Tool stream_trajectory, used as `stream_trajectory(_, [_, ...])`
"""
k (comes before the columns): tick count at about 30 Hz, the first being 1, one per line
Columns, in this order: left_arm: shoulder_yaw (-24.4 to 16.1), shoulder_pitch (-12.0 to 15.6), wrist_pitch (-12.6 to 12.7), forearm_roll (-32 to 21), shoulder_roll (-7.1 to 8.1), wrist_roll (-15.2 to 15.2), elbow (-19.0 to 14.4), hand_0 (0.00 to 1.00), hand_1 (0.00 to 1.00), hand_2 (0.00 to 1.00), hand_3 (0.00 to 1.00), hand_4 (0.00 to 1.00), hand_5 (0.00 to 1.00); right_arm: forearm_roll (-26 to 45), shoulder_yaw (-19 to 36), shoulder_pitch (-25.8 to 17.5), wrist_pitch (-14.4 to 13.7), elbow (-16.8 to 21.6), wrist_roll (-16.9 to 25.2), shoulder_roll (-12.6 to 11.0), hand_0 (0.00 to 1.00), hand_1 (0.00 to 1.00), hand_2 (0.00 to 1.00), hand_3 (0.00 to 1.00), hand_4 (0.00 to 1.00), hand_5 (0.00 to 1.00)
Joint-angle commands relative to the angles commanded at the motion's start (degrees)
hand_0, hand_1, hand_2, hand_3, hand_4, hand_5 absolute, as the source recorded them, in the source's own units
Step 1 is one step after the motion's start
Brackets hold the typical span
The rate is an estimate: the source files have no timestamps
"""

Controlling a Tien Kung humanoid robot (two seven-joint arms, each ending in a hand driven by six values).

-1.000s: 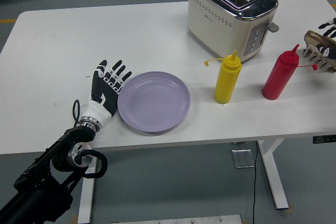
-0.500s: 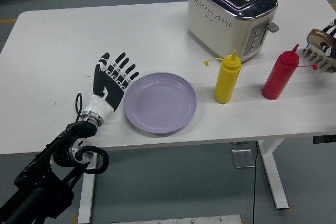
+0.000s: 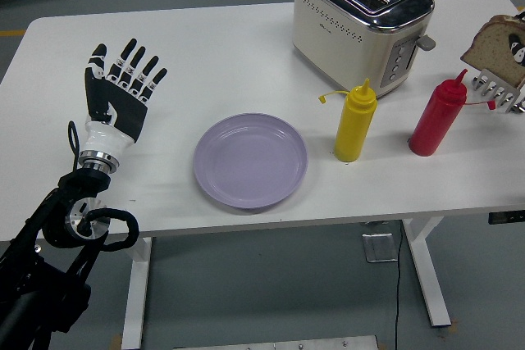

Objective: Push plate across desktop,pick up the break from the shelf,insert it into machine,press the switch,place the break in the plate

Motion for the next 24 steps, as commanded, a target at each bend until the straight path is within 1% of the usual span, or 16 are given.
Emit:
stream_trajectory(4, [-3.7,2.3,-0.4,0.0,0.85,0.8,-2.2,0.847,0.890,0.966,0.870,0.642,0.998,1.7,0.4,0.2,-2.2,2.2,1.2,-0.7,0.246,0.364,0.444,0.504,0.347,0.015])
stream_trajectory(5, [-4.5,3.1,-0.5,0.0,1.10,1.0,-2.7,0.832,0.873,0.949,0.843,0.642,0.998,2.3,0.6,0.3,-2.8,3.0,1.3,-1.0,0.223,0.350,0.431,0.497,0.343,0.008])
stream_trajectory(10, [-8.4,7.4,-1.2,-0.1,2.51,1.9,-4.5,0.832,0.873,0.949,0.843,0.642,0.998,6.4,1.0,1.0,-5.8,8.1,1.4,-2.2,0.223,0.350,0.431,0.497,0.343,0.008])
stream_trajectory(12, [-10.1,9.3,-1.4,-0.8,2.93,2.1,-4.8,0.831,0.874,0.948,0.843,0.642,0.998,8.5,0.9,1.5,-6.6,10.3,1.4,-2.8,0.233,0.332,0.417,0.491,0.345,0.002])
stream_trajectory(16, [-13.1,12.9,-1.8,-1.9,3.66,2.4,-5.1,0.831,0.874,0.948,0.843,0.642,0.998,13.2,0.3,3.0,-7.8,14.9,1.1,-3.4,0.233,0.332,0.417,0.491,0.345,0.002])
stream_trajectory(17, [-13.9,13.8,-1.8,-2.1,3.89,2.5,-5.1,0.831,0.875,0.951,0.850,0.642,0.998,14.4,-0.1,3.6,-8.2,16.1,0.9,-3.5,0.225,0.298,0.404,0.486,0.353,0.002])
stream_trajectory(19, [-15.4,15.4,-1.9,-2.4,4.52,2.5,-5.2,0.831,0.875,0.951,0.850,0.642,0.998,16.9,-1.4,5.3,-8.6,18.3,0.0,-3.5,0.225,0.298,0.404,0.486,0.353,0.002])
stream_trajectory(22, [-16.8,16.9,-2.0,-2.5,5.23,2.6,-5.3,0.831,0.875,0.951,0.850,0.642,0.998,20.7,-3.3,7.6,-9.0,20.1,-1.6,-3.1,0.225,0.298,0.404,0.486,0.353,0.002])
stream_trajectory(24, [-17.5,17.4,-2.1,-2.5,5.54,2.6,-5.4,0.830,0.875,0.951,0.850,0.642,0.998,23.2,-4.6,9.0,-8.9,20.5,-2.8,-2.7,0.219,0.292,0.398,0.484,0.345,0.002])
